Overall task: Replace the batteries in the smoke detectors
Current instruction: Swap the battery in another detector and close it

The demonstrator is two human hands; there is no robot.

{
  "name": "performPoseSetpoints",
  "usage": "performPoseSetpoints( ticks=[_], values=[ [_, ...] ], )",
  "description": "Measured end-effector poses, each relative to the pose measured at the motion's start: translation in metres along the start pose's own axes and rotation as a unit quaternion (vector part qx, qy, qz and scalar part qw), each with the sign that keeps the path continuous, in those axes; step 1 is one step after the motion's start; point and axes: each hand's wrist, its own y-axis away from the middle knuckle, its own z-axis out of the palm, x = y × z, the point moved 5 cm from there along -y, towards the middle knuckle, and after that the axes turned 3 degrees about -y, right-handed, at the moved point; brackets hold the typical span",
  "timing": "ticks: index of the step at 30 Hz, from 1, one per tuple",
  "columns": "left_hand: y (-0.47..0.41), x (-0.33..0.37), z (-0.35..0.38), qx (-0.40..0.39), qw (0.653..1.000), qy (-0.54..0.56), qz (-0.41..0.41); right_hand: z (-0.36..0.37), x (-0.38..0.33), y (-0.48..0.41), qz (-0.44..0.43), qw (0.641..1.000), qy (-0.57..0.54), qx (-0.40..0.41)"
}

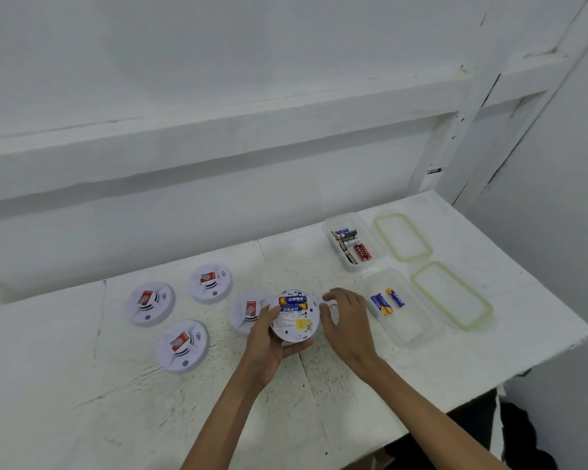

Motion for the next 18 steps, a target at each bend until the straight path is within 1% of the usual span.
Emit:
performPoseSetpoints(
  ticks=[2, 5, 10, 15, 18],
  values=[
    [-0.001, 0.0, 0.0, -0.001, 1.0, -0.007, 0.001, -0.003, -0.009, -0.004, -0.002, 0.999, -0.038, -0.013],
    [-0.001, 0.001, 0.0, 0.002, 1.0, -0.028, 0.007, -0.005, -0.018, -0.009, -0.028, 0.996, -0.083, -0.032],
    [-0.001, 0.007, -0.004, 0.062, 0.989, -0.12, 0.06, -0.005, -0.032, -0.01, -0.067, 0.982, -0.139, -0.105],
    [-0.002, 0.015, -0.003, 0.073, 0.982, -0.15, 0.092, -0.004, -0.034, -0.008, -0.05, 0.982, -0.153, -0.101],
    [-0.003, 0.019, 0.0, 0.061, 0.982, -0.143, 0.106, -0.007, -0.042, -0.007, -0.072, 0.983, -0.136, -0.102]
  ],
)
